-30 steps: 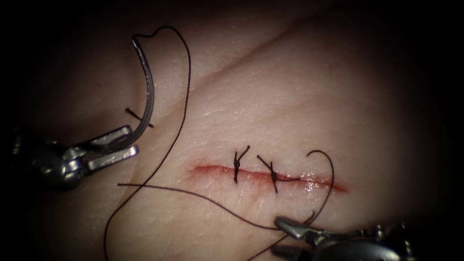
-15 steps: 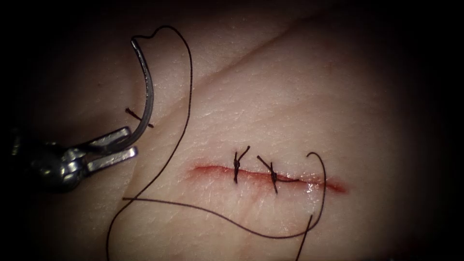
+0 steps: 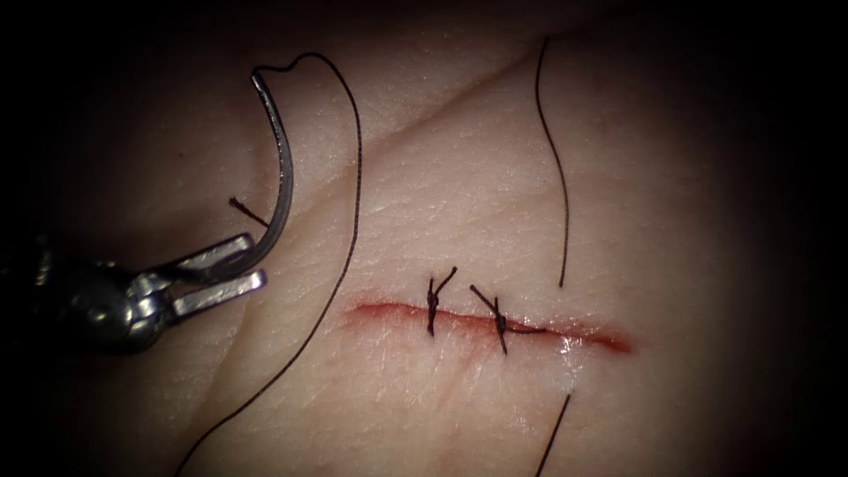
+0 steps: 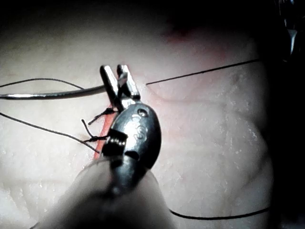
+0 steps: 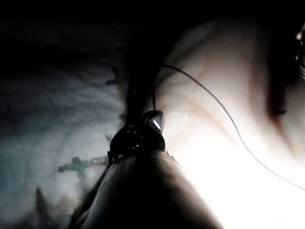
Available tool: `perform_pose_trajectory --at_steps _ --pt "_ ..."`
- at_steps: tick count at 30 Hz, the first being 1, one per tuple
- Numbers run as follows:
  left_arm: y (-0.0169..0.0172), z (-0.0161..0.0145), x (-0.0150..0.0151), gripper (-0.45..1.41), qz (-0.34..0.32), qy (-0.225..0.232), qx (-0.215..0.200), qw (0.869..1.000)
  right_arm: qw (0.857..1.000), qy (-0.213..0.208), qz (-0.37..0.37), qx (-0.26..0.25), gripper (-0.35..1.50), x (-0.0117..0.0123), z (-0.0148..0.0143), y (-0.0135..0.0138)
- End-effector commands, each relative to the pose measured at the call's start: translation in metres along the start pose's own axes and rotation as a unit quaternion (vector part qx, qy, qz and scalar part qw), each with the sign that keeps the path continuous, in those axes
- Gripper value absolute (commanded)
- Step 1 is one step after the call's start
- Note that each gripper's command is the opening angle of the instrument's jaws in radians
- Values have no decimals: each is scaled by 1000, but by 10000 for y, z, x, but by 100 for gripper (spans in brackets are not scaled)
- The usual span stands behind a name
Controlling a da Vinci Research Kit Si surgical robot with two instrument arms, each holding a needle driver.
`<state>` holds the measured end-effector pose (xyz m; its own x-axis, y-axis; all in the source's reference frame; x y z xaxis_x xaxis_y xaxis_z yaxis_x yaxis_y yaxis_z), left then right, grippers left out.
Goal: Wound Closure
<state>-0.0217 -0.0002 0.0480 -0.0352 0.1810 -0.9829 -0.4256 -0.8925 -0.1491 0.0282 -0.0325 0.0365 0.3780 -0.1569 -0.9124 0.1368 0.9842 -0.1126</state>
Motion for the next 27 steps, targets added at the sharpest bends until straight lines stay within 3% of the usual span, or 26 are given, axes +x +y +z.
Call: perform_pose_trajectory --at_steps 1,3,4,5,6,7,8,9,13,15,19,20,25,27 --pt "4 4 -5 -45 0 0 0 1000 1000 0 1 3 -35 -6 5 -3" --pt "4 5 -5 -45 -1 0 0 1000 1000 -5 6 -1 -35 -8 7 -5" --pt "3 6 -5 -45 -1 0 0 1000 1000 -7 18 -2 -25 -10 8 -3" --pt "4 6 -5 -45 -1 0 0 1000 1000 -9 25 0 26 -11 8 -1" --pt "4 7 -5 -45 -1 0 1 1000 999 -9 31 -9 95 -15 6 3" --pt "4 7 -5 -45 -1 -1 2 1000 999 -14 36 -29 137 -22 1 11" --pt "4 7 -5 -45 -1 -1 2 1000 998 -15 42 -44 145 -37 -12 22" --pt "4 7 -5 -45 -1 -1 2 1000 998 -17 45 -46 145 -45 -19 28" --pt "3 7 -6 -45 -1 -1 1 1000 995 -39 56 -68 140 -128 -71 74" --pt "3 8 -7 -45 -1 -1 2 1000 995 -46 57 -69 140 -150 -75 79" --pt "4 9 -7 -45 0 -1 2 1000 994 -58 55 -74 140 -197 -71 82" --pt "4 10 -7 -45 0 -1 3 1000 993 -64 52 -78 140 -219 -64 82" --pt "6 8 -8 -45 4 -1 2 1000 992 -71 47 -89 140 -268 -44 84" --pt "6 7 -9 -45 4 -1 2 1000 993 -68 47 -89 137 -276 -37 82"
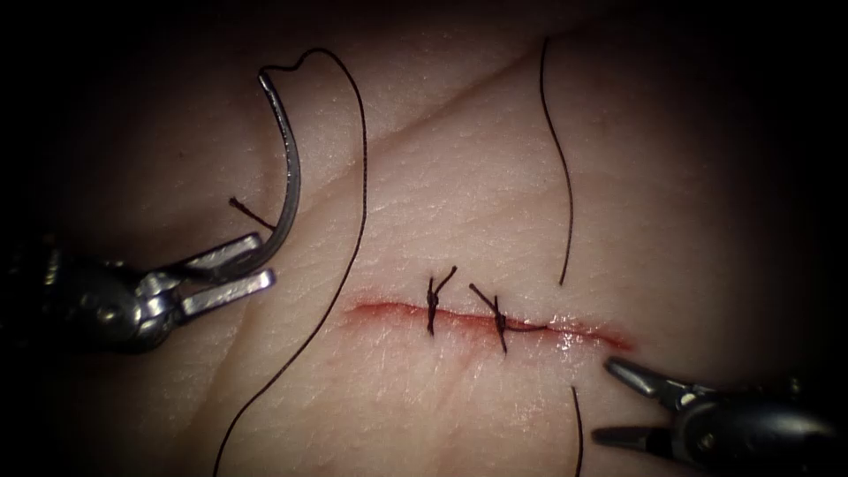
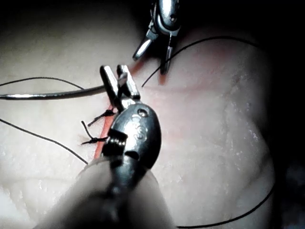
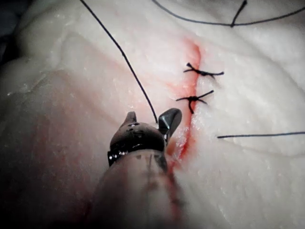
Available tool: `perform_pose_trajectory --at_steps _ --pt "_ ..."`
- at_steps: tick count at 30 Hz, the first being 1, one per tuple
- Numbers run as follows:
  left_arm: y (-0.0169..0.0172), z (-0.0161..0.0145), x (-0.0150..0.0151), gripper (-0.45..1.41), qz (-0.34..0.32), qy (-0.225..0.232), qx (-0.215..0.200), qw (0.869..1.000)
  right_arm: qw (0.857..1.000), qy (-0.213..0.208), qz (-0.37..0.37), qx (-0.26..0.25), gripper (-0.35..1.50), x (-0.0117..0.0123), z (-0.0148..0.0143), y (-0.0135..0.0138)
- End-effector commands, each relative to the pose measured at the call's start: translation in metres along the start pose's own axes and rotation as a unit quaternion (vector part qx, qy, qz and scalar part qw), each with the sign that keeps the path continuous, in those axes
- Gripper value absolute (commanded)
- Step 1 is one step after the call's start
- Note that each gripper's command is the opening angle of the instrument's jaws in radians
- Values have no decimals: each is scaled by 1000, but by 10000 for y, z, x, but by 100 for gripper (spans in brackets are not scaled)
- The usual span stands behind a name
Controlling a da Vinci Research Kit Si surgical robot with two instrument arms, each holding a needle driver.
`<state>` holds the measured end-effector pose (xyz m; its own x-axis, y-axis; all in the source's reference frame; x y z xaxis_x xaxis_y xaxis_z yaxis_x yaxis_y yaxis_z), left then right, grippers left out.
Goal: Wound Closure
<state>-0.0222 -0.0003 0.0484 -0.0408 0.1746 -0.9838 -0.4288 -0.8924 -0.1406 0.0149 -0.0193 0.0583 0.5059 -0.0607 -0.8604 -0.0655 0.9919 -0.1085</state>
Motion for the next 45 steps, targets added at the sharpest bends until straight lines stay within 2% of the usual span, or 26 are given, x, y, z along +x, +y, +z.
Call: perform_pose_trajectory --at_steps 1,8,11,12,13,14,15,16,17,26,29,37,45 --pt "4 3 -5 -45 0 0 0 1000 1000 3 5 1 137 -7 14 -8" --pt "4 2 -5 -45 0 0 0 1000 1000 13 10 2 127 -12 30 -16" --pt "4 1 -5 -45 0 0 0 1000 1000 18 14 5 110 -8 28 -15" --pt "4 1 -5 -45 0 0 -1 1000 1000 21 14 7 97 -6 27 -16" --pt "4 1 -5 -45 0 0 -1 1000 1000 21 14 7 97 -6 27 -16" --pt "4 2 -5 -45 0 0 0 1000 999 30 15 12 44 -1 26 -16" --pt "4 2 -5 -45 0 0 0 1000 999 31 15 18 19 1 27 -16" --pt "4 1 -5 -45 -3 0 0 1000 999 31 14 23 -18 2 27 -16" --pt "5 1 -5 -45 -3 0 0 1000 999 32 12 28 -35 2 27 -17" --pt "5 1 -5 -45 -2 0 0 1000 999 34 14 41 -35 10 19 -25" --pt "5 3 -5 -45 -2 0 0 1000 998 45 10 50 -35 40 5 -42" --pt "6 4 -6 -45 -2 1 0 1000 996 57 1 68 -35 99 -10 -77" --pt "6 6 -6 -45 -2 1 0 1000 995 56 -7 80 -35 128 -8 -90"
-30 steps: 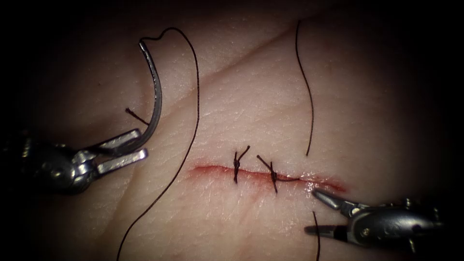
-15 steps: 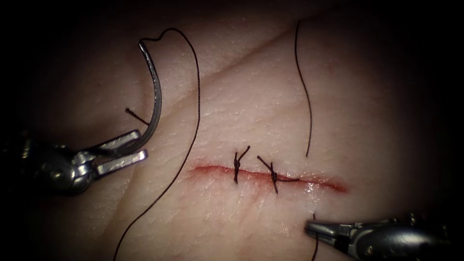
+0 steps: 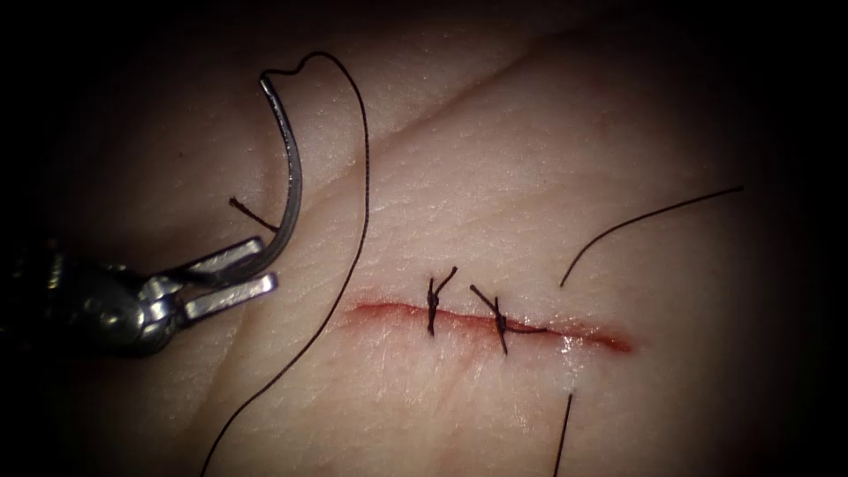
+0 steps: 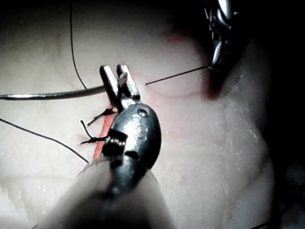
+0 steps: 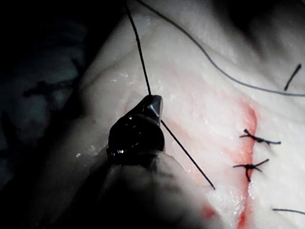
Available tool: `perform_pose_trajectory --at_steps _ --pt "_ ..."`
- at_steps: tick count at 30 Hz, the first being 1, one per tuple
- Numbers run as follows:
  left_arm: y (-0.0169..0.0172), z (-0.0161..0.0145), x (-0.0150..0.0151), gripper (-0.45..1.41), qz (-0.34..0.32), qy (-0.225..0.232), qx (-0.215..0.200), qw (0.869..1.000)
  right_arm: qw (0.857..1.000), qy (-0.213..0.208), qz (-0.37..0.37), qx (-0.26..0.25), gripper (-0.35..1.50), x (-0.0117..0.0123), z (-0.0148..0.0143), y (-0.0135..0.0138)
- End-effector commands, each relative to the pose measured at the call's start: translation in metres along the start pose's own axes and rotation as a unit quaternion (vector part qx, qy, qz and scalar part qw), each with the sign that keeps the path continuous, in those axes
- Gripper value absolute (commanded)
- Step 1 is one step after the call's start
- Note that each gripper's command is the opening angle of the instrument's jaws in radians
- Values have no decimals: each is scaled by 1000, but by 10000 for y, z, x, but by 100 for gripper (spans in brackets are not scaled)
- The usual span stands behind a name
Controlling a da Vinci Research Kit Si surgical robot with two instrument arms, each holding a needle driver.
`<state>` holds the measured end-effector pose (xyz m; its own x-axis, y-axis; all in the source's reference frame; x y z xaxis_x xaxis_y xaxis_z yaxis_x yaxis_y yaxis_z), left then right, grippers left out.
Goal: Wound Closure
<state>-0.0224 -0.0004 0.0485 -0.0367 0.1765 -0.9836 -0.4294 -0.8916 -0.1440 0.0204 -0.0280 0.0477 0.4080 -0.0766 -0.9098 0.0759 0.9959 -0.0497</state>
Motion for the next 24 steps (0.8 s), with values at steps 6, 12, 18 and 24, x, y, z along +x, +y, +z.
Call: perform_pose_trajectory --at_steps 6,12,18,24 --pt "4 4 -5 -45 -1 0 0 1000 1000 2 -8 16 -35 22 13 -24" --pt "5 8 -5 -45 0 1 0 1000 1000 1 -15 23 -35 31 15 -27" --pt "4 11 -5 -45 -1 2 0 1000 999 2 -22 39 -35 35 20 -40" --pt "5 9 -4 -45 0 2 -1 1000 999 6 -25 40 -35 42 24 -45"
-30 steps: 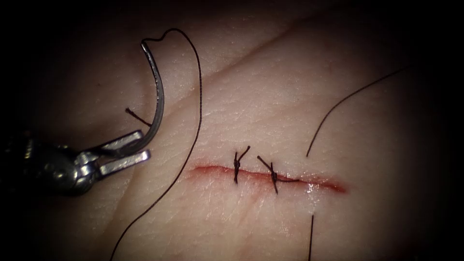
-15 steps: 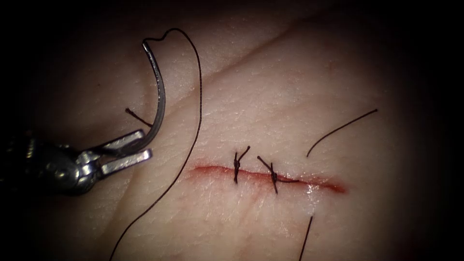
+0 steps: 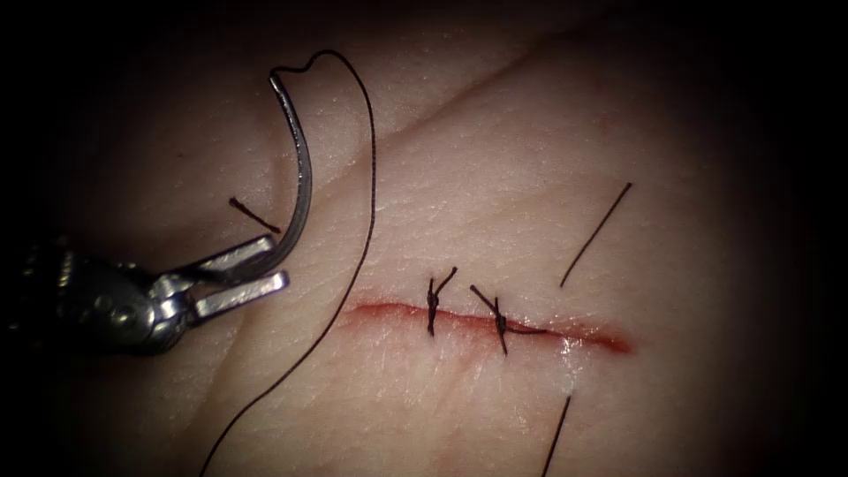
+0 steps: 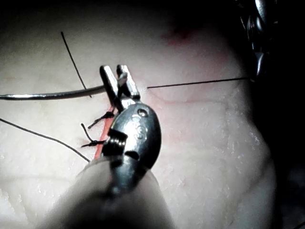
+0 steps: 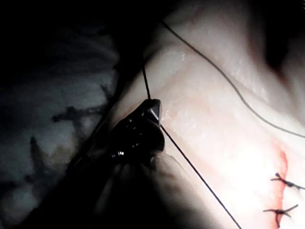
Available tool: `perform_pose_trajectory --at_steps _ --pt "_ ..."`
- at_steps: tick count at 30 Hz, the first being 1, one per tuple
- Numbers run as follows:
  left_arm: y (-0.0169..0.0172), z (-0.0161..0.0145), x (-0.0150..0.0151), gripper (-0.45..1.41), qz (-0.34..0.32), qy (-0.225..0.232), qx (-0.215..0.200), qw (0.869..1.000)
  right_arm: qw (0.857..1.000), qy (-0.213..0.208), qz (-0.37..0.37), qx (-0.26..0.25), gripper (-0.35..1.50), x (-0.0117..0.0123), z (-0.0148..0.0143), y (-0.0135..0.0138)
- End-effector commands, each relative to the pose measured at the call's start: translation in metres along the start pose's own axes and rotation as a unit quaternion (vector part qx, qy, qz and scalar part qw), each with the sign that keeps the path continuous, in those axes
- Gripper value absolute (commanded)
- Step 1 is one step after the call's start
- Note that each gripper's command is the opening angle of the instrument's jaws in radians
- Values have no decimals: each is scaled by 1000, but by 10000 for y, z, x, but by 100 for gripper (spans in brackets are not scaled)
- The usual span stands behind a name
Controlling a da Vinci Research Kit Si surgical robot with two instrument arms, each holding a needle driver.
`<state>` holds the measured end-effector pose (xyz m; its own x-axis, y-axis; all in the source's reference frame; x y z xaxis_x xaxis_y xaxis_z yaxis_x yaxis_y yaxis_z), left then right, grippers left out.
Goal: Wound Closure
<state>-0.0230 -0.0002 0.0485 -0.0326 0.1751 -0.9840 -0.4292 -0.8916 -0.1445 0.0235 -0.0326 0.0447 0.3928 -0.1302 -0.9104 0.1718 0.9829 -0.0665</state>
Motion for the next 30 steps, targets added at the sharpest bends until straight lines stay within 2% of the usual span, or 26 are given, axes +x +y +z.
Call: perform_pose_trajectory --at_steps 1,3,4,8,11,14,15,16,17,18,19,22,24,30 --pt "4 3 -4 -45 0 0 -1 1000 1000 1 13 0 12 -2 6 2" --pt "4 3 -4 -45 0 0 -1 1000 1000 1 28 -9 115 -6 2 10" --pt "4 3 -4 -45 0 0 -1 1000 999 1 30 -22 131 -9 -4 14" --pt "4 2 -4 -45 0 0 -1 1000 999 -5 39 -28 145 -28 -41 30" --pt "4 2 -4 -45 0 0 -1 1000 998 -37 46 -38 148 -48 -70 46" --pt "5 1 -5 -45 0 0 -1 1000 995 -73 55 -33 148 -77 -102 74" --pt "6 1 -6 -45 1 0 -1 1000 995 -78 56 -33 137 -89 -110 88" --pt "6 1 -7 -45 1 0 -1 1000 994 -78 60 -41 108 -98 -115 96" --pt "7 2 -8 -45 -1 0 -1 1000 994 -69 61 -63 37 -111 -117 107" --pt "8 2 -9 -45 -1 0 -1 1000 994 -58 64 -69 -13 -117 -117 112" --pt "8 2 -9 -45 0 1 -1 1000 993 -55 66 -75 -35 -126 -115 118" --pt "8 1 -10 -45 0 1 -1 1000 990 -52 80 -103 -35 -144 -102 129" --pt "7 1 -9 -45 -1 1 -1 1000 987 -46 101 -117 -35 -165 -83 142" --pt "7 1 -9 -45 -4 1 -1 1000 984 -32 126 -121 -35 -194 -55 153"
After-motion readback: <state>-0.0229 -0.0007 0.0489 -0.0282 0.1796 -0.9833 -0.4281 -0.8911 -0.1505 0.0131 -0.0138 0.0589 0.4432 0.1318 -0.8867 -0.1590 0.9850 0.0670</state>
